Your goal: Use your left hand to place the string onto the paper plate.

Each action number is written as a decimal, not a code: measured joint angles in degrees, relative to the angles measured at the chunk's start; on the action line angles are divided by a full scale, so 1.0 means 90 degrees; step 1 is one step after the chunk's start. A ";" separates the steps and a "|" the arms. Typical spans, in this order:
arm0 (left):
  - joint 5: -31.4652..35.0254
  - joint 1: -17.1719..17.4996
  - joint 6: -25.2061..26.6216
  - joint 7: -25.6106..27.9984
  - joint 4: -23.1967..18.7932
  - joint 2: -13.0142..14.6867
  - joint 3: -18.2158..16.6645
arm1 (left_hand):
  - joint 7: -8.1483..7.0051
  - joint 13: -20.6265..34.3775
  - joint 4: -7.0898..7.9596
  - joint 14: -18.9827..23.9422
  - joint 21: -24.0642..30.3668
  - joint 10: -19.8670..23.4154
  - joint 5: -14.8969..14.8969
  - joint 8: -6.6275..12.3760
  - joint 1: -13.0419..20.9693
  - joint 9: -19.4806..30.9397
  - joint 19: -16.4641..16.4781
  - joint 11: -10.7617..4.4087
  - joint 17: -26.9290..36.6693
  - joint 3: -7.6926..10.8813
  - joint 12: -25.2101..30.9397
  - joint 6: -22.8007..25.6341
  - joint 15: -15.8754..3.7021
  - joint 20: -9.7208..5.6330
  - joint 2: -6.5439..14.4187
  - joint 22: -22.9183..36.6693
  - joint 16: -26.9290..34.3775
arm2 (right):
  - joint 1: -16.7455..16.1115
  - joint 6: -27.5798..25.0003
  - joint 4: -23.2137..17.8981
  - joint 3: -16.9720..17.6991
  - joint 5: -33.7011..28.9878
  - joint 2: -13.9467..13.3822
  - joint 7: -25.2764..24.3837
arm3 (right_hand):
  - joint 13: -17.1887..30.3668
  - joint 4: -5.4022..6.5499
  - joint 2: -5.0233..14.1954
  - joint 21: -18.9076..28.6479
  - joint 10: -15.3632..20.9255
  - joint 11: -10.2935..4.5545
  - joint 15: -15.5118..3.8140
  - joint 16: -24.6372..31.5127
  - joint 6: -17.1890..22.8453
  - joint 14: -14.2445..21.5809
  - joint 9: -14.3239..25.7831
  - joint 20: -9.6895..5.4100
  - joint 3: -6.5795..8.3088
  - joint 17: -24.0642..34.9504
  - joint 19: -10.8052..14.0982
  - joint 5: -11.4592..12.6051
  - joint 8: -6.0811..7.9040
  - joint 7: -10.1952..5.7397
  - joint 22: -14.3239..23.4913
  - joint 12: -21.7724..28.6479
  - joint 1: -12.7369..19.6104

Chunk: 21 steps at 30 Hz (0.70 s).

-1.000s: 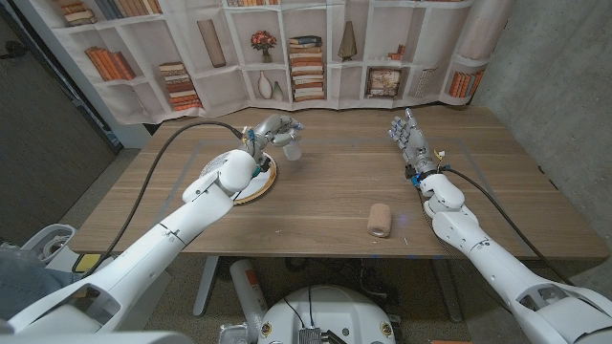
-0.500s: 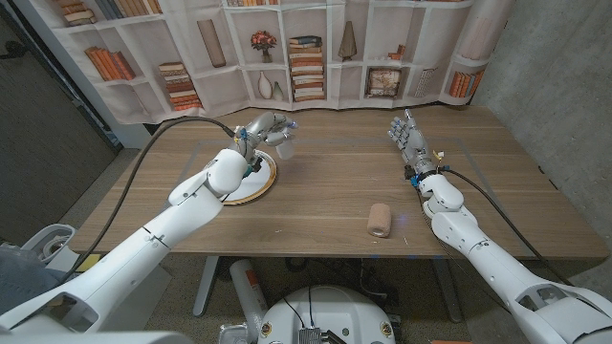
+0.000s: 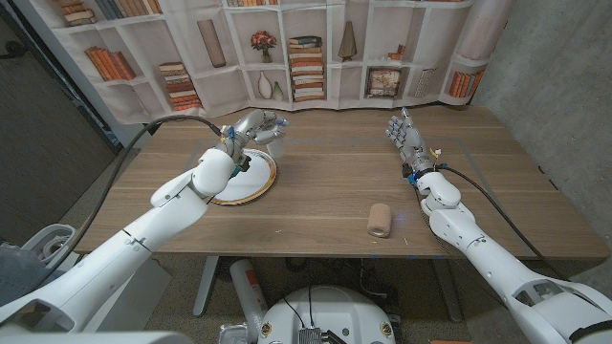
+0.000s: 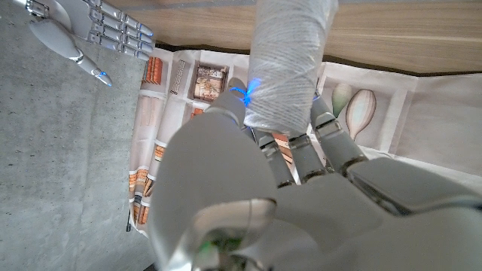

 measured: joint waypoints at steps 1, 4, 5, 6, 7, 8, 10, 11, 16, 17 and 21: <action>-0.0015 0.0014 -0.0025 0.0000 -0.0004 0.0025 -0.0023 | 0.0000 0.0000 0.0000 0.0000 0.0000 0.0000 0.0000 0.0000 -0.0001 0.0000 0.0000 0.0000 0.0000 0.0000 0.0000 0.0000 0.0000 0.0000 0.0000 0.0000 0.0000 | 0.0003 -0.0002 0.0002 -0.0002 -0.0003 0.0001 -0.0003 | 0.0000 0.0000 0.0000 0.0000 0.0000 0.0000 0.0000 0.0000 0.0000 0.0000 0.0000 0.0000 0.0000 0.0000 0.0000 0.0000 0.0000 0.0000 0.0000 0.0000 0.0000; -0.0043 0.0064 -0.0074 0.0007 -0.0029 0.0106 -0.0101 | -0.0012 0.0020 0.0000 0.0000 0.0000 0.0000 -0.0001 -0.0049 -0.0003 0.0000 0.0000 0.0000 0.0000 0.0000 0.0000 0.0012 0.0000 0.0000 -0.0001 0.0000 -0.0011 | 0.0032 -0.0023 0.0011 -0.0019 -0.0030 0.0014 -0.0027 | 0.0000 -0.0027 0.0000 0.0000 0.0000 0.0000 0.0000 0.0000 0.0000 0.0000 0.0000 0.0000 -0.0027 0.0000 0.0000 0.0000 0.0000 0.0000 0.0000 0.0000 0.0000; -0.0061 0.0084 -0.0093 0.0016 -0.0040 0.0132 -0.0131 | -0.0012 0.0027 0.0000 0.0000 0.0000 0.0000 -0.0001 -0.0049 -0.0003 0.0000 0.0000 0.0000 0.0000 0.0000 0.0000 0.0012 0.0000 0.0000 -0.0001 0.0000 -0.0011 | 0.0046 -0.0034 0.0017 -0.0027 -0.0040 0.0020 -0.0035 | 0.0000 -0.0027 0.0000 0.0000 0.0000 0.0000 0.0000 0.0000 0.0000 0.0000 0.0000 0.0000 -0.0027 0.0000 0.0000 0.0000 0.0000 0.0000 0.0000 0.0000 0.0000; -0.0070 0.0104 -0.0104 0.0018 -0.0055 0.0164 -0.0162 | -0.0011 0.0029 0.0000 0.0000 0.0000 0.0000 -0.0001 -0.0049 -0.0003 0.0000 0.0000 0.0000 0.0000 0.0000 0.0000 0.0012 0.0000 0.0000 -0.0001 0.0000 -0.0012 | 0.0055 -0.0047 0.0020 -0.0032 -0.0050 0.0023 -0.0043 | 0.0000 -0.0027 0.0000 0.0000 0.0000 0.0000 0.0000 0.0000 0.0000 0.0000 0.0000 0.0000 -0.0027 0.0000 0.0000 0.0000 0.0000 0.0000 0.0000 0.0000 0.0000; -0.0076 0.0123 -0.0113 0.0020 -0.0072 0.0197 -0.0191 | -0.0011 0.0029 0.0000 0.0000 0.0000 0.0000 -0.0001 -0.0049 -0.0003 0.0000 0.0000 0.0000 0.0000 0.0000 0.0000 0.0012 0.0000 0.0000 -0.0002 0.0000 -0.0012 | 0.0064 -0.0055 0.0023 -0.0038 -0.0058 0.0025 -0.0052 | 0.0000 -0.0026 0.0000 0.0000 0.0000 0.0000 0.0000 0.0000 0.0000 0.0000 0.0000 0.0000 -0.0027 0.0000 0.0000 0.0000 0.0000 0.0000 0.0000 0.0000 0.0000; -0.0077 0.0127 -0.0116 0.0022 -0.0077 0.0204 -0.0199 | -0.0012 0.0029 0.0000 0.0000 0.0000 0.0000 -0.0001 -0.0049 -0.0010 0.0000 0.0000 0.0000 0.0001 0.0000 0.0000 0.0011 0.0000 0.0001 -0.0008 0.0000 -0.0012 | 0.0072 -0.0060 0.0023 -0.0043 -0.0063 0.0026 -0.0058 | 0.0000 -0.0027 0.0000 0.0000 0.0000 0.0000 0.0000 0.0000 0.0000 0.0000 0.0000 0.0000 -0.0027 0.0000 0.0000 0.0000 0.0000 0.0000 0.0000 0.0000 0.0000; -0.0082 0.0162 -0.0122 0.0027 -0.0114 0.0264 -0.0252 | -0.0011 0.0029 0.0000 0.0000 0.0000 0.0000 -0.0001 -0.0049 -0.0010 0.0000 0.0000 0.0000 0.0028 0.0000 0.0000 0.0011 -0.0001 0.0001 -0.0009 0.0000 -0.0012 | 0.0084 -0.0074 0.0024 -0.0049 -0.0073 0.0027 -0.0066 | 0.0000 -0.0027 0.0000 0.0000 0.0000 0.0000 0.0000 0.0000 0.0000 0.0000 0.0000 0.0000 -0.0027 0.0008 0.0000 0.0000 0.0000 0.0000 0.0000 0.0000 0.0000; -0.0088 0.0194 -0.0128 0.0027 -0.0144 0.0315 -0.0297 | -0.0012 0.0029 0.0000 0.0000 0.0000 0.0000 -0.0001 -0.0049 -0.0011 0.0000 -0.0001 0.0000 0.0029 0.0000 0.0000 0.0011 -0.0001 0.0001 -0.0009 0.0000 -0.0012 | 0.0090 -0.0096 0.0024 -0.0053 -0.0085 0.0027 -0.0079 | 0.0000 -0.0027 0.0000 0.0000 0.0000 0.0000 0.0000 0.0000 0.0000 0.0000 0.0000 -0.0002 -0.0027 0.0014 0.0002 0.0000 0.0000 0.0000 0.0000 0.0000 0.0000; -0.0097 0.0261 -0.0140 0.0022 -0.0239 0.0441 -0.0396 | 0.0003 0.0029 0.0000 0.0008 0.0000 0.0000 -0.0002 -0.0049 -0.0026 0.0000 -0.0001 0.0000 0.0028 0.0000 0.0000 0.0026 -0.0009 0.0001 -0.0024 0.0000 -0.0013 | 0.0113 -0.0160 0.0001 -0.0071 -0.0120 0.0014 -0.0114 | 0.0000 -0.0026 0.0000 0.0000 0.0000 0.0000 0.0000 0.0000 0.0000 0.0000 0.0000 -0.0024 -0.0027 -0.0001 0.0024 0.0000 0.0000 0.0000 0.0000 0.0000 0.0000; -0.0097 0.0281 -0.0140 0.0022 -0.0269 0.0479 -0.0426 | 0.0014 0.0029 0.0000 0.0009 0.0000 0.0000 -0.0002 -0.0049 -0.0026 0.0000 -0.0001 0.0000 0.0028 0.0000 -0.0011 0.0037 -0.0010 0.0001 -0.0024 0.0000 -0.0013 | 0.0113 -0.0171 0.0001 -0.0071 -0.0128 0.0014 -0.0123 | 0.0000 -0.0026 0.0000 0.0000 0.0000 0.0000 0.0000 0.0000 0.0000 0.0000 0.0000 -0.0024 -0.0027 -0.0001 0.0025 0.0000 0.0000 0.0000 0.0000 0.0000 0.0000; -0.0099 0.0358 -0.0122 -0.0009 -0.0369 0.0593 -0.0518 | 0.0023 0.0029 0.0000 0.0009 -0.0001 0.0000 -0.0002 -0.0049 -0.0026 0.0033 -0.0001 0.0000 0.0028 0.0000 -0.0026 0.0046 -0.0011 0.0001 -0.0025 0.0000 -0.0013 | 0.0125 -0.0202 -0.0049 -0.0078 -0.0149 -0.0013 -0.0140 | 0.0000 -0.0026 0.0000 0.0000 0.0000 0.0000 0.0000 0.0000 0.0000 0.0000 0.0000 -0.0027 -0.0026 -0.0001 0.0027 0.0000 0.0000 0.0000 0.0000 0.0000 0.0000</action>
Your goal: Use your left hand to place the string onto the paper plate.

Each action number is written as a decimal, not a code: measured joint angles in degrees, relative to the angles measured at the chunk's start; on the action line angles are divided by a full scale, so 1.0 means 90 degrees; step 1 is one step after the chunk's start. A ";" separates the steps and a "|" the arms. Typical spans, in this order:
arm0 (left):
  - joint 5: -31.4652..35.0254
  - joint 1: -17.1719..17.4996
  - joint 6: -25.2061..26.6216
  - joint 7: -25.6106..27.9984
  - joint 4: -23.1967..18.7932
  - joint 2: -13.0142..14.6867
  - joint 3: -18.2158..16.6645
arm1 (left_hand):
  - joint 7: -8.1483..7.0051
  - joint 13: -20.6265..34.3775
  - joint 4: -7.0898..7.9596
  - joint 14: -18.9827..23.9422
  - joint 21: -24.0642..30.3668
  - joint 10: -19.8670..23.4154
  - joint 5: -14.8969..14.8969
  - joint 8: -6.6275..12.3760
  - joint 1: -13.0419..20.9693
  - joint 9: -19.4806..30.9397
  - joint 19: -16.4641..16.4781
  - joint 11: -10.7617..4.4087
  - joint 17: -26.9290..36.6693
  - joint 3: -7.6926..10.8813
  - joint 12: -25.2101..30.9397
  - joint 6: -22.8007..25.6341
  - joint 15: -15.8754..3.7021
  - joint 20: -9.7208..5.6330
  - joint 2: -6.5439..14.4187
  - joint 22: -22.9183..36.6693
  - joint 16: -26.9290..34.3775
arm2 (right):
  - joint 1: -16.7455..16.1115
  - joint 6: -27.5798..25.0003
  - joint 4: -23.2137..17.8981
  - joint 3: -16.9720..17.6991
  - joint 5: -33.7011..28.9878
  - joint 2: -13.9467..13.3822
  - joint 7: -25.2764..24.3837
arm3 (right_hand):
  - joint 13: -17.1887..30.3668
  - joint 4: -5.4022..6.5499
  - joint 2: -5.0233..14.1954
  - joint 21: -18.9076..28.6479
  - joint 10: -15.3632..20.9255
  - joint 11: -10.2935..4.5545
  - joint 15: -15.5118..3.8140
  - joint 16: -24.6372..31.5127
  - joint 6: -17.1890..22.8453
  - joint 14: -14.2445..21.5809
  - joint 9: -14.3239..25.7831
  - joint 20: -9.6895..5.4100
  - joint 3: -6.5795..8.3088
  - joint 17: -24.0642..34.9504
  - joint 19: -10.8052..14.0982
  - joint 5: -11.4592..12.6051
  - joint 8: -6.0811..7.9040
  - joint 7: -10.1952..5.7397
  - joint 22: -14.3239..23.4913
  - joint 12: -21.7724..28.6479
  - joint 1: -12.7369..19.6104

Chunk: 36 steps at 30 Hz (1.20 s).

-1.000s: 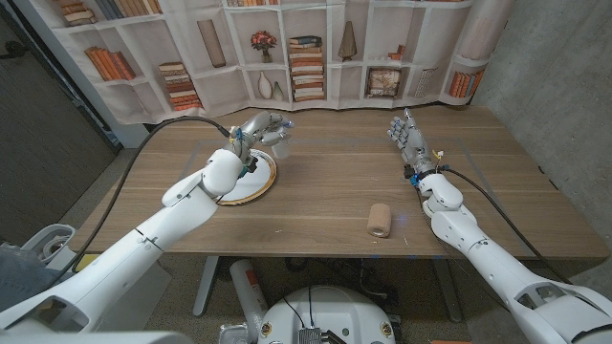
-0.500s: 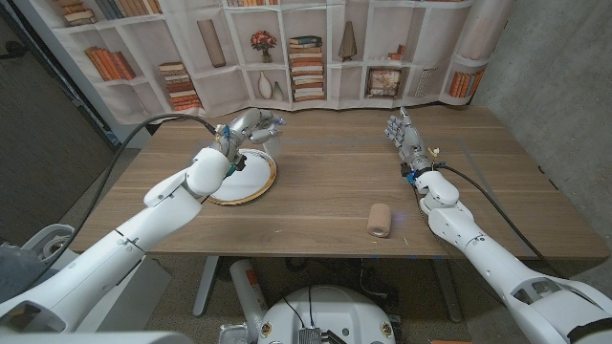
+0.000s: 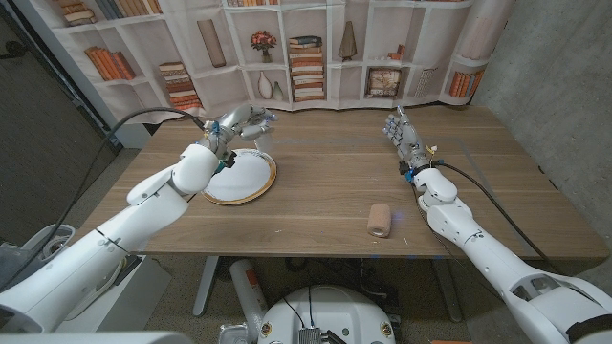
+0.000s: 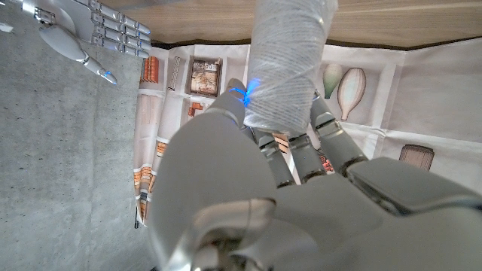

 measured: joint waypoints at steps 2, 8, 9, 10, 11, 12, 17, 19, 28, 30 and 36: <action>0.0001 0.0045 0.0019 -0.0003 -0.0044 0.0043 -0.0044 | 0.0000 0.0000 0.0000 0.0000 0.0000 0.0000 -0.0001 0.0000 0.0000 0.0001 0.0000 0.0000 0.0000 0.0000 0.0000 0.0000 0.0000 0.0000 0.0000 0.0000 -0.0001 | 0.0003 -0.0005 -0.0026 -0.0002 -0.0006 -0.0014 -0.0004 | 0.0000 0.0000 0.0000 0.0000 0.0000 0.0000 0.0000 0.0000 0.0000 0.0000 0.0000 -0.0020 0.0000 0.0000 0.0020 0.0000 0.0000 0.0000 0.0000 0.0000 0.0000; -0.0008 0.0231 0.0013 0.0005 -0.0185 0.0185 -0.0229 | 0.0000 0.0000 0.0036 0.0006 -0.0001 0.0000 0.0028 0.0000 -0.0036 0.0000 -0.0016 0.0000 0.0000 0.0036 0.0000 0.0000 -0.0006 -0.0015 -0.0037 0.0000 -0.0009 | 0.0005 -0.0010 -0.0039 -0.0003 -0.0003 -0.0021 0.0003 | 0.0000 0.0000 0.0000 0.0000 0.0000 0.0000 0.0000 0.0000 0.0026 0.0000 0.0000 0.0008 0.0000 0.0000 0.0048 0.0000 0.0000 0.0026 0.0000 0.0000 0.0000; -0.0012 0.0269 0.0012 0.0008 -0.0210 0.0209 -0.0266 | 0.0000 0.0000 0.0080 0.0012 -0.0001 0.0000 0.0028 0.0000 -0.0049 0.0000 -0.0026 0.0000 0.0000 0.0080 0.0000 0.0000 -0.0012 -0.0025 -0.0049 0.0000 -0.0009 | 0.0005 -0.0010 -0.0040 -0.0003 0.0002 -0.0021 0.0010 | 0.0000 0.0000 0.0000 0.0000 0.0000 0.0000 0.0000 0.0000 0.0023 0.0000 0.0000 0.0015 0.0000 0.0000 0.0056 0.0000 0.0000 0.0023 0.0000 0.0000 0.0000; -0.0019 0.0286 0.0011 0.0013 -0.0220 0.0222 -0.0282 | 0.0000 0.0000 0.0089 0.0012 -0.0001 0.0000 0.0028 0.0000 -0.0049 0.0000 -0.0027 0.0000 0.0000 0.0089 0.0000 0.0000 -0.0012 -0.0026 -0.0049 0.0000 -0.0009 | 0.0005 -0.0010 -0.0040 -0.0003 0.0002 -0.0021 0.0010 | 0.0000 0.0000 0.0000 0.0000 0.0000 0.0000 0.0000 0.0000 0.0023 0.0000 0.0000 0.0015 0.0000 0.0000 0.0056 0.0000 0.0000 0.0023 0.0000 0.0000 0.0000; -0.0023 0.0334 0.0011 0.0018 -0.0244 0.0252 -0.0328 | 0.0000 -0.0001 0.0097 0.0012 -0.0001 0.0000 0.0028 0.0000 -0.0049 0.0000 -0.0027 0.0000 -0.0001 0.0097 0.0000 0.0000 -0.0012 -0.0026 -0.0050 0.0000 -0.0009 | 0.0009 -0.0010 -0.0035 -0.0003 0.0010 -0.0020 0.0022 | 0.0000 0.0000 0.0000 0.0000 0.0000 0.0000 -0.0015 0.0000 0.0023 0.0015 0.0000 0.0015 0.0000 0.0000 0.0055 0.0000 0.0000 0.0023 0.0000 0.0000 0.0000; -0.0026 0.0347 0.0011 0.0022 -0.0252 0.0261 -0.0340 | 0.0000 -0.0001 0.0097 0.0012 -0.0001 0.0000 0.0028 0.0000 -0.0048 0.0000 -0.0027 0.0000 -0.0001 0.0097 0.0000 0.0000 -0.0012 -0.0026 -0.0050 0.0000 -0.0009 | 0.0012 -0.0010 -0.0029 -0.0003 0.0012 -0.0019 0.0026 | 0.0000 0.0000 0.0000 0.0000 0.0000 0.0000 -0.0023 0.0000 0.0023 0.0023 0.0000 0.0015 0.0000 0.0000 0.0055 0.0000 0.0000 0.0023 0.0000 0.0000 0.0000; -0.0059 0.0514 0.0014 0.0056 -0.0315 0.0353 -0.0519 | 0.0000 0.0030 0.0097 0.0012 -0.0001 0.0000 0.0028 0.0000 -0.0048 0.0000 -0.0027 0.0000 0.0030 0.0097 0.0000 -0.0001 -0.0012 -0.0026 -0.0050 0.0000 -0.0010 | 0.0041 -0.0010 0.0029 -0.0013 0.0023 0.0009 0.0067 | 0.0000 0.0000 0.0000 0.0000 0.0000 0.0000 -0.0022 0.0000 0.0023 0.0023 0.0000 0.0015 0.0000 0.0001 0.0055 0.0000 0.0000 0.0023 0.0000 0.0000 0.0000; -0.0074 0.0575 0.0009 0.0069 -0.0316 0.0383 -0.0587 | 0.0000 0.0030 0.0097 0.0011 -0.0001 0.0000 0.0027 0.0000 -0.0048 0.0000 -0.0027 0.0000 0.0030 0.0097 0.0000 -0.0001 -0.0012 -0.0026 -0.0050 -0.0001 -0.0010 | 0.0051 -0.0009 0.0041 -0.0018 0.0024 0.0016 0.0077 | 0.0000 0.0000 0.0000 0.0000 0.0000 0.0000 -0.0022 0.0000 0.0023 0.0023 0.0000 0.0015 0.0000 0.0001 0.0055 0.0000 0.0000 0.0023 0.0000 0.0000 0.0000; -0.0177 0.0829 -0.0089 0.0192 -0.0270 0.0418 -0.0905 | -0.0034 0.0030 0.0097 0.0011 -0.0001 0.0025 0.0027 -0.0049 -0.0048 -0.0001 -0.0027 -0.0025 0.0030 0.0097 -0.0043 0.0034 -0.0012 -0.0025 -0.0048 -0.0001 -0.0010 | 0.0114 0.0000 0.0108 -0.0049 0.0025 0.0058 0.0111 | 0.0000 -0.0001 0.0000 0.0000 0.0000 0.0000 -0.0022 0.0000 0.0023 0.0023 0.0000 -0.0019 -0.0001 0.0001 0.0090 0.0000 0.0000 0.0023 0.0000 0.0000 0.0000; -0.0197 0.0877 -0.0101 0.0224 -0.0248 0.0412 -0.0976 | -0.0035 0.0030 0.0097 0.0012 0.0003 0.0035 0.0027 -0.0049 -0.0049 -0.0001 -0.0027 -0.0035 0.0029 0.0097 -0.0043 0.0034 -0.0012 -0.0025 -0.0047 -0.0001 -0.0010 | 0.0128 0.0002 0.0120 -0.0053 0.0022 0.0066 0.0119 | 0.0000 -0.0019 0.0000 0.0000 0.0000 0.0000 -0.0022 0.0000 0.0023 0.0023 0.0000 -0.0019 -0.0019 0.0001 0.0089 0.0000 0.0000 0.0023 0.0000 0.0000 0.0000; -0.0216 0.0949 -0.0135 0.0265 -0.0159 0.0392 -0.1073 | -0.0069 0.0029 0.0113 0.0011 0.0040 0.0058 0.0026 -0.0049 -0.0066 -0.0001 -0.0037 -0.0058 0.0060 0.0113 -0.0043 0.0068 -0.0013 -0.0015 -0.0030 -0.0001 -0.0010 | 0.0158 0.0013 0.0152 -0.0065 0.0011 0.0083 0.0134 | 0.0000 -0.0018 0.0000 0.0000 0.0000 0.0000 -0.0022 0.0000 0.0023 0.0022 0.0000 -0.0019 -0.0018 0.0001 0.0089 0.0000 0.0000 0.0023 0.0000 0.0000 0.0000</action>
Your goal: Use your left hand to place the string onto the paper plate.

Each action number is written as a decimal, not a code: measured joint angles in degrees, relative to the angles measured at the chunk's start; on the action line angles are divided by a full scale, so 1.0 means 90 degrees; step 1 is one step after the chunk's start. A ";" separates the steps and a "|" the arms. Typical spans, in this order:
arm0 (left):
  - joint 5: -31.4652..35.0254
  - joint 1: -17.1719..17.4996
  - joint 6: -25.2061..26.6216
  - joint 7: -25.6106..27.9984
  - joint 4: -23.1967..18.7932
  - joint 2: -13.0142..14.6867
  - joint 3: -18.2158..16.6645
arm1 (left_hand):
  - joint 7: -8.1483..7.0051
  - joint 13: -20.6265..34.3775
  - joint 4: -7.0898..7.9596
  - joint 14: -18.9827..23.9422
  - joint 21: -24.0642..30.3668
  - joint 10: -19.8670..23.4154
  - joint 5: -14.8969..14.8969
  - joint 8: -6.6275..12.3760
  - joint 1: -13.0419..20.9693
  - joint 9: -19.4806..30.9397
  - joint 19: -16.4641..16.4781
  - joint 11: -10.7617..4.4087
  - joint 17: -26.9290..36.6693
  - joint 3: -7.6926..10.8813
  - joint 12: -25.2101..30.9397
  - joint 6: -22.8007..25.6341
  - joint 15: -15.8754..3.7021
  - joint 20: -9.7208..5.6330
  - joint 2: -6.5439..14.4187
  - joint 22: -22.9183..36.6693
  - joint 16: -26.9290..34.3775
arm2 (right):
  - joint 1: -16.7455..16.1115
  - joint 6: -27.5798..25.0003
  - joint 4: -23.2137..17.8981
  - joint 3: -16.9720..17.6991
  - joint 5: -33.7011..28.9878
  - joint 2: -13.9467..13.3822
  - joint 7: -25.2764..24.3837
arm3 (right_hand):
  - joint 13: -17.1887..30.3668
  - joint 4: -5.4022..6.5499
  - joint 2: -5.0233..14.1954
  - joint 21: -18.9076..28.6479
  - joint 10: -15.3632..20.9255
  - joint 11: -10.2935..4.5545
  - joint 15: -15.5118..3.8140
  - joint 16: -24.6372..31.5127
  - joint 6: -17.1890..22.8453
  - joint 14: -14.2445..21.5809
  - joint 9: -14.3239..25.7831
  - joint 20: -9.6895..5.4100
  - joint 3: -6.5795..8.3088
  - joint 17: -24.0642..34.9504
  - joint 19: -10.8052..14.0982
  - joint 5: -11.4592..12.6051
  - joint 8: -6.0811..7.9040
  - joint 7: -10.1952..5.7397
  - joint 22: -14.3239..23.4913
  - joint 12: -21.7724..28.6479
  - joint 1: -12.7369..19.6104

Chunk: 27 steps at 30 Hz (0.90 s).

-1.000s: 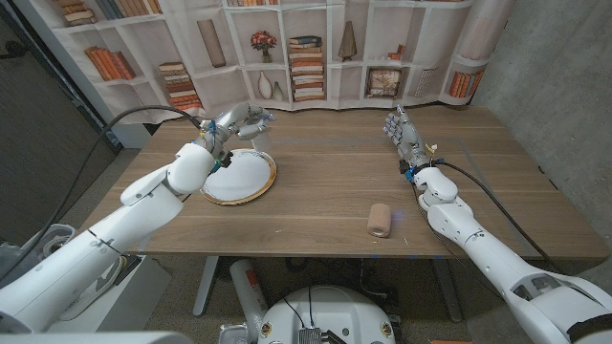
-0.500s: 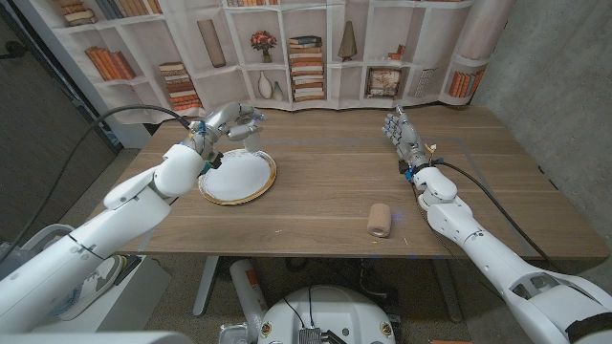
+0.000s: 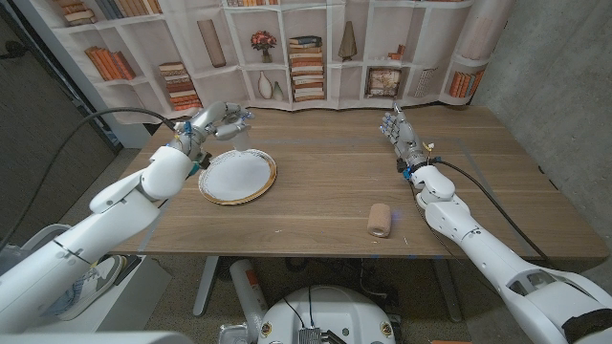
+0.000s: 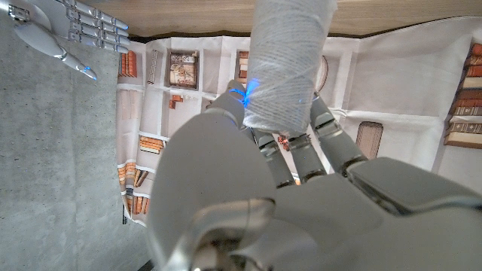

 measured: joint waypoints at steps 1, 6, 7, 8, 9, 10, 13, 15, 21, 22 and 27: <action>-0.0006 0.0005 -0.0066 0.0016 0.0061 -0.0002 -0.0013 | 0.0000 0.0000 0.0000 0.0000 0.0000 0.0003 0.0000 0.0000 0.0000 0.0000 0.0000 -0.0003 0.0000 0.0000 0.0000 0.0000 0.0000 0.0000 0.0001 0.0000 0.0000 | 0.0020 0.0005 0.0024 -0.0004 -0.0003 0.0012 0.0005 | 0.0000 0.0000 0.0000 0.0000 0.0000 0.0000 0.0000 0.0000 0.0000 0.0000 0.0000 0.0000 0.0000 0.0000 0.0000 0.0000 0.0000 0.0000 0.0000 0.0000 0.0000; -0.0037 0.0014 -0.0223 0.0029 0.0245 -0.0012 -0.0031 | 0.0000 0.0000 0.0000 0.0000 0.0000 0.0010 0.0000 0.0000 -0.0008 0.0000 -0.0037 -0.0011 0.0000 0.0000 0.0000 0.0000 0.0000 -0.0034 0.0008 -0.0001 -0.0049 | 0.0050 0.0006 0.0066 -0.0014 -0.0010 0.0028 0.0020 | 0.0000 0.0000 0.0000 0.0000 0.0000 0.0000 0.0000 0.0000 0.0000 0.0000 0.0000 0.0000 0.0000 0.0017 0.0000 0.0000 0.0000 0.0000 0.0000 0.0000 0.0000; -0.0037 0.0015 -0.0223 0.0029 0.0256 -0.0014 -0.0033 | 0.0000 -0.0001 0.0000 0.0000 0.0000 0.0011 -0.0001 0.0000 -0.0008 0.0000 -0.0037 -0.0011 0.0000 0.0000 0.0000 0.0000 0.0000 -0.0034 0.0008 -0.0001 -0.0049 | 0.0060 0.0006 0.0080 -0.0019 -0.0011 0.0033 0.0022 | 0.0000 0.0000 0.0000 0.0000 0.0000 0.0000 0.0000 0.0000 0.0000 0.0000 0.0000 0.0000 0.0000 0.0017 0.0000 0.0000 0.0000 0.0000 0.0000 0.0000 0.0000; -0.0050 0.0020 -0.0252 0.0038 0.0286 -0.0018 -0.0040 | 0.0000 -0.0001 0.0000 0.0000 0.0000 0.0011 -0.0001 0.0000 -0.0008 0.0000 -0.0041 -0.0011 0.0000 0.0000 -0.0007 0.0000 0.0000 -0.0029 0.0008 -0.0001 -0.0049 | 0.0062 0.0006 0.0085 -0.0020 -0.0012 0.0035 0.0023 | 0.0000 0.0000 0.0000 0.0000 0.0000 0.0000 0.0000 0.0000 0.0000 0.0000 0.0000 0.0000 0.0000 0.0017 0.0000 0.0000 0.0000 0.0000 0.0000 0.0000 0.0000; -0.0058 0.0032 -0.0264 0.0047 0.0321 -0.0027 -0.0054 | 0.0000 0.0011 0.0000 0.0000 0.0000 0.0011 -0.0001 0.0000 -0.0008 0.0000 -0.0046 -0.0011 0.0000 0.0000 -0.0025 0.0000 0.0000 -0.0025 0.0008 -0.0001 -0.0049 | 0.0072 0.0006 0.0100 -0.0026 -0.0015 0.0040 0.0027 | 0.0000 0.0000 0.0000 0.0000 0.0000 0.0000 0.0000 0.0000 0.0000 0.0000 0.0000 0.0000 0.0001 0.0016 0.0000 0.0000 0.0000 0.0000 0.0000 0.0000 0.0000; -0.0064 0.0040 -0.0271 0.0057 0.0343 -0.0032 -0.0063 | -0.0002 0.0024 0.0000 0.0000 0.0000 0.0011 -0.0001 0.0000 -0.0008 0.0000 -0.0046 -0.0011 0.0000 0.0000 -0.0025 0.0002 0.0000 -0.0025 0.0008 -0.0001 -0.0049 | 0.0073 0.0006 0.0102 -0.0027 -0.0015 0.0040 0.0027 | 0.0000 0.0000 0.0000 0.0000 0.0000 0.0000 0.0000 0.0000 0.0000 0.0000 0.0000 0.0000 0.0001 0.0016 0.0000 0.0000 0.0000 0.0000 0.0000 0.0000 0.0000; -0.0076 0.0060 -0.0280 0.0074 0.0396 -0.0042 -0.0088 | -0.0034 0.0030 0.0000 0.0000 -0.0001 0.0011 -0.0004 0.0000 -0.0007 0.0000 -0.0046 -0.0011 0.0029 0.0000 -0.0025 0.0034 0.0000 -0.0025 0.0008 -0.0001 -0.0049 | 0.0099 0.0002 0.0135 -0.0033 -0.0020 0.0050 0.0043 | 0.0000 0.0001 0.0000 0.0000 0.0000 0.0000 0.0000 0.0000 0.0000 0.0000 0.0000 0.0000 0.0001 0.0016 -0.0001 0.0000 0.0000 0.0000 0.0000 0.0000 0.0000; -0.0082 0.0066 -0.0280 0.0081 0.0422 -0.0050 -0.0098 | -0.0034 0.0030 0.0000 0.0000 -0.0001 0.0010 -0.0005 0.0000 -0.0007 0.0000 -0.0046 -0.0011 0.0028 0.0000 -0.0025 0.0034 0.0000 -0.0025 0.0008 -0.0001 -0.0049 | 0.0109 -0.0002 0.0154 -0.0035 -0.0020 0.0055 0.0050 | 0.0000 0.0001 0.0000 0.0000 0.0000 0.0000 0.0000 0.0000 0.0000 0.0000 0.0000 0.0000 0.0001 0.0016 -0.0001 0.0000 0.0000 0.0000 0.0000 0.0000 0.0000; -0.0108 0.0036 -0.0271 0.0089 0.0553 -0.0116 -0.0071 | -0.0034 0.0030 0.0000 0.0000 -0.0002 0.0010 -0.0005 0.0000 -0.0007 0.0000 -0.0049 -0.0010 0.0028 0.0000 -0.0025 0.0034 0.0000 -0.0024 0.0007 -0.0001 -0.0049 | 0.0143 -0.0007 0.0204 -0.0036 -0.0020 0.0064 0.0090 | 0.0000 -0.0017 0.0000 0.0000 0.0000 0.0000 0.0000 0.0000 0.0000 0.0000 0.0000 0.0001 -0.0017 0.0016 -0.0001 0.0000 0.0000 0.0000 0.0000 0.0000 0.0000; -0.0110 0.0024 -0.0269 0.0089 0.0574 -0.0126 -0.0051 | -0.0034 0.0030 -0.0001 0.0000 -0.0002 0.0010 -0.0005 0.0000 -0.0007 0.0000 -0.0086 -0.0010 0.0028 0.0000 -0.0025 0.0034 0.0000 -0.0020 0.0007 -0.0001 -0.0049 | 0.0145 -0.0007 0.0206 -0.0036 -0.0019 0.0064 0.0097 | 0.0000 -0.0017 0.0000 0.0000 0.0000 0.0000 0.0000 0.0000 0.0000 0.0000 0.0000 0.0000 -0.0017 0.0016 -0.0001 0.0000 0.0000 0.0000 0.0000 0.0000 0.0000; -0.0110 -0.0044 -0.0269 0.0089 0.0676 -0.0172 0.0045 | -0.0034 0.0030 -0.0001 0.0000 -0.0002 0.0010 -0.0006 0.0000 -0.0007 -0.0001 -0.0092 -0.0010 0.0042 -0.0001 -0.0025 0.0034 -0.0001 -0.0026 0.0006 -0.0001 -0.0049 | 0.0145 -0.0018 0.0206 -0.0036 -0.0012 0.0064 0.0107 | 0.0000 -0.0017 0.0000 0.0000 0.0000 0.0000 -0.0014 0.0000 0.0000 0.0014 0.0000 0.0000 -0.0017 0.0016 -0.0001 0.0000 0.0000 0.0000 0.0000 0.0000 0.0000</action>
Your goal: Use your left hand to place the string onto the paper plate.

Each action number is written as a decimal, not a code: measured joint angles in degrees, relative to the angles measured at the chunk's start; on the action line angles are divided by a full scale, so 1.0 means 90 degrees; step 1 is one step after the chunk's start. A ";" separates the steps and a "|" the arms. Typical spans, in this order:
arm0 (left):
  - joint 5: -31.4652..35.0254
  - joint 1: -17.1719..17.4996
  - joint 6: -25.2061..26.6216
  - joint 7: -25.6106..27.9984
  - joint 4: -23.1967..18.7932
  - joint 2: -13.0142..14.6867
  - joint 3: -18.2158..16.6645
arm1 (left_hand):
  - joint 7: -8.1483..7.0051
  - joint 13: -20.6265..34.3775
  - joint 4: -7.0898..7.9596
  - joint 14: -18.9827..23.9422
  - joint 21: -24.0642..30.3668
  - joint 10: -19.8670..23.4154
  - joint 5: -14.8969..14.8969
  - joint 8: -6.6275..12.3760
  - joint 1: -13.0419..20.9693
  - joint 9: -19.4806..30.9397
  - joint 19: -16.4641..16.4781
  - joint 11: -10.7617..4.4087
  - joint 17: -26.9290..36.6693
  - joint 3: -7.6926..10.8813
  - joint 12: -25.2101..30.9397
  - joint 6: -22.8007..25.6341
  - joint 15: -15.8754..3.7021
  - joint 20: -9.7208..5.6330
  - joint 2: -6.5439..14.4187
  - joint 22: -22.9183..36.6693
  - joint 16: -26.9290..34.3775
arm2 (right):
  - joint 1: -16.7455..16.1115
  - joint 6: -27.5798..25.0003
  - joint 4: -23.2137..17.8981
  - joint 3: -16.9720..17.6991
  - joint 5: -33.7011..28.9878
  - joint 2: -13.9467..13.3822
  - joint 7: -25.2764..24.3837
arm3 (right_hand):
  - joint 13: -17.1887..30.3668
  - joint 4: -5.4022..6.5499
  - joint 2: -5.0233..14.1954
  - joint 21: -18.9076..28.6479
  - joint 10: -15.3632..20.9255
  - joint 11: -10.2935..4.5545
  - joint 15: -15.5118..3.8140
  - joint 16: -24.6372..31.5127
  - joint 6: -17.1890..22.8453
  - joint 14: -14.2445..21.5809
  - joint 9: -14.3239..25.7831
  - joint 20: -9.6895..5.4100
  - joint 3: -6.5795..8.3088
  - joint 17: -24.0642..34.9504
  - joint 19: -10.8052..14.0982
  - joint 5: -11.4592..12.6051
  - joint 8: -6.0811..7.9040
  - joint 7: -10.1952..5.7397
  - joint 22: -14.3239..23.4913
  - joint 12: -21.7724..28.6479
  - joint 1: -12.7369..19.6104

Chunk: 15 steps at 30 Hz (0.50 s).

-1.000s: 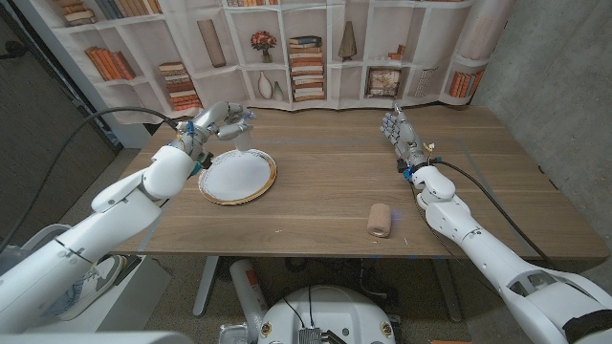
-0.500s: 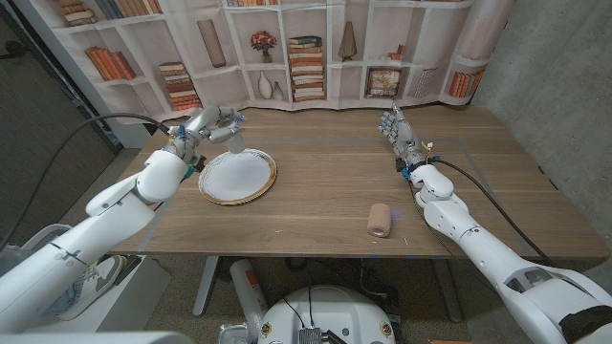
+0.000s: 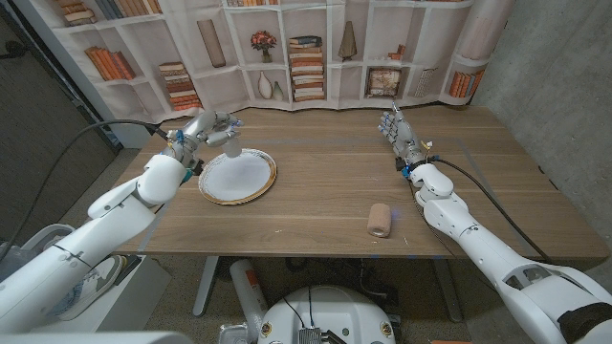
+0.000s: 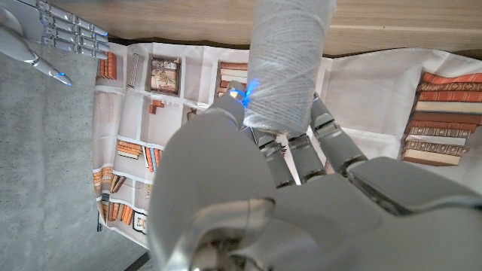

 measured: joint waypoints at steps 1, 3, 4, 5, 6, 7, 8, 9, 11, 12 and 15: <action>-0.0008 -0.0015 0.0046 -0.0012 0.0021 -0.0009 0.0021 | 0.0000 0.0000 0.0000 0.0000 0.0000 0.0000 0.0000 0.0000 0.0000 0.0000 0.0000 0.0000 0.0013 0.0000 0.0000 0.0000 0.0000 0.0000 0.0000 0.0000 0.0000 | 0.0009 -0.0004 0.0004 0.0007 0.0002 -0.0010 0.0000 | 0.0000 0.0000 0.0000 0.0000 0.0000 0.0000 0.0001 0.0000 0.0000 -0.0001 0.0000 0.0000 0.0000 0.0000 0.0000 0.0000 0.0000 0.0000 0.0000 0.0000 0.0000; -0.0007 -0.0045 0.0062 -0.0013 0.0061 -0.0027 0.0057 | 0.0000 0.0000 0.0000 0.0000 0.0000 0.0023 0.0000 0.0000 0.0000 0.0000 0.0000 -0.0023 0.0016 0.0000 0.0000 0.0000 0.0000 0.0000 -0.0001 0.0000 0.0000 | 0.0009 -0.0009 -0.0003 0.0013 0.0003 -0.0018 0.0000 | 0.0000 0.0000 0.0000 0.0000 0.0000 0.0000 0.0002 0.0000 0.0000 -0.0001 0.0000 0.0000 0.0000 0.0000 0.0000 0.0000 0.0000 0.0000 0.0000 0.0000 0.0000; -0.0007 -0.0049 0.0062 -0.0013 0.0068 -0.0030 0.0063 | 0.0000 0.0000 0.0000 0.0000 0.0000 0.0023 0.0000 0.0000 0.0000 0.0000 0.0000 -0.0023 0.0016 0.0000 0.0000 0.0000 0.0000 0.0000 -0.0001 0.0000 0.0000 | 0.0009 -0.0010 -0.0003 0.0013 0.0003 -0.0018 0.0000 | 0.0000 0.0000 0.0000 0.0000 0.0000 0.0000 0.0002 0.0000 0.0000 -0.0002 0.0000 0.0000 0.0000 0.0000 0.0000 0.0000 0.0000 0.0000 0.0000 0.0000 0.0000; -0.0003 -0.0074 0.0070 -0.0015 0.0101 -0.0039 0.0096 | 0.0000 0.0000 0.0000 0.0001 0.0000 0.0023 0.0000 0.0000 0.0000 0.0000 0.0000 -0.0023 0.0016 0.0000 0.0000 0.0000 -0.0001 0.0000 -0.0001 0.0000 0.0000 | 0.0009 -0.0015 -0.0014 0.0017 0.0004 -0.0024 0.0000 | 0.0000 0.0000 0.0000 0.0000 0.0000 0.0000 0.0002 0.0000 0.0000 -0.0002 0.0000 0.0000 0.0000 0.0000 0.0000 0.0000 0.0000 0.0000 0.0000 0.0000 0.0000; 0.0002 -0.0092 0.0077 -0.0019 0.0123 -0.0045 0.0117 | 0.0000 -0.0001 0.0000 0.0001 0.0000 0.0023 0.0000 0.0000 0.0000 0.0000 0.0000 -0.0023 0.0016 0.0000 0.0000 0.0000 -0.0001 0.0001 -0.0001 0.0000 0.0000 | 0.0007 -0.0020 -0.0029 0.0022 0.0004 -0.0032 -0.0004 | 0.0000 0.0000 0.0000 0.0000 0.0000 0.0000 0.0002 0.0000 0.0000 -0.0002 0.0000 0.0000 0.0000 0.0000 0.0000 0.0000 0.0000 0.0000 0.0000 0.0000 0.0000; 0.0002 -0.0125 0.0077 -0.0019 0.0166 -0.0058 0.0152 | 0.0000 -0.0001 0.0000 0.0001 0.0000 0.0023 0.0000 0.0000 0.0000 0.0000 0.0000 -0.0023 0.0016 0.0000 -0.0012 0.0000 -0.0001 0.0001 -0.0001 0.0000 0.0000 | 0.0007 -0.0025 -0.0029 0.0022 0.0004 -0.0032 -0.0014 | 0.0000 0.0000 0.0000 0.0000 0.0000 0.0000 0.0002 0.0000 0.0000 -0.0002 0.0000 0.0000 0.0000 0.0000 0.0000 0.0000 0.0000 0.0000 0.0000 0.0000 0.0000; 0.0002 -0.0132 0.0077 -0.0019 0.0176 -0.0062 0.0161 | 0.0000 -0.0001 -0.0001 0.0001 0.0000 0.0023 0.0000 0.0000 0.0000 0.0000 0.0000 -0.0023 0.0016 -0.0001 -0.0027 0.0000 -0.0001 0.0001 -0.0001 0.0000 0.0000 | 0.0007 -0.0027 -0.0029 0.0022 0.0004 -0.0032 -0.0017 | 0.0000 0.0000 0.0000 0.0000 0.0000 0.0000 0.0002 0.0000 0.0000 -0.0002 0.0000 0.0000 0.0000 0.0000 0.0000 0.0000 0.0000 0.0000 0.0000 0.0000 0.0000; 0.0002 -0.0161 0.0077 -0.0019 0.0213 -0.0073 0.0194 | 0.0005 0.0000 -0.0001 0.0003 0.0000 0.0023 -0.0001 0.0000 -0.0001 0.0000 0.0000 -0.0023 0.0016 -0.0001 -0.0029 0.0004 -0.0003 0.0001 -0.0001 0.0000 0.0000 | 0.0007 -0.0034 -0.0029 0.0022 0.0004 -0.0032 -0.0027 | 0.0000 0.0000 0.0000 0.0000 0.0000 0.0000 0.0002 0.0000 0.0000 -0.0002 0.0000 0.0000 0.0000 0.0000 0.0000 0.0000 0.0000 0.0000 0.0000 0.0000 0.0000; 0.0020 -0.0212 0.0092 -0.0039 0.0281 -0.0092 0.0247 | 0.0034 0.0027 -0.0001 0.0025 0.0000 0.0023 -0.0001 0.0000 -0.0001 0.0000 0.0000 -0.0023 0.0016 -0.0001 -0.0030 0.0037 -0.0024 0.0001 -0.0002 0.0000 0.0000 | -0.0023 -0.0045 -0.0087 0.0031 0.0004 -0.0062 -0.0047 | 0.0000 0.0000 0.0000 0.0000 0.0000 0.0000 0.0002 0.0000 0.0000 -0.0002 0.0000 0.0000 0.0000 -0.0001 0.0000 0.0000 0.0000 0.0000 0.0000 0.0000 0.0000; 0.0020 -0.0234 0.0092 -0.0039 0.0309 -0.0103 0.0269 | 0.0012 0.0030 -0.0001 0.0025 0.0000 0.0023 -0.0001 0.0000 -0.0001 0.0000 0.0000 -0.0023 0.0015 -0.0001 -0.0030 0.0059 -0.0025 0.0001 -0.0002 0.0000 0.0000 | -0.0023 -0.0047 -0.0087 0.0031 0.0004 -0.0062 -0.0056 | 0.0000 0.0000 0.0000 0.0000 0.0000 0.0000 0.0002 0.0000 0.0000 -0.0002 0.0000 0.0000 0.0000 -0.0001 0.0000 0.0000 0.0000 0.0000 0.0000 0.0000 0.0000; 0.0030 -0.0299 0.0094 -0.0056 0.0391 -0.0130 0.0363 | 0.0001 0.0030 -0.0001 0.0035 0.0020 0.0023 -0.0002 0.0000 -0.0002 0.0000 0.0000 -0.0023 0.0015 -0.0001 -0.0029 0.0070 -0.0035 0.0001 -0.0004 0.0000 0.0000 | -0.0042 -0.0053 -0.0124 0.0038 0.0002 -0.0077 -0.0076 | 0.0000 0.0000 0.0000 0.0000 0.0000 0.0000 0.0002 0.0000 0.0000 -0.0002 0.0000 0.0000 0.0000 -0.0001 0.0000 0.0000 0.0000 0.0000 0.0000 0.0000 0.0000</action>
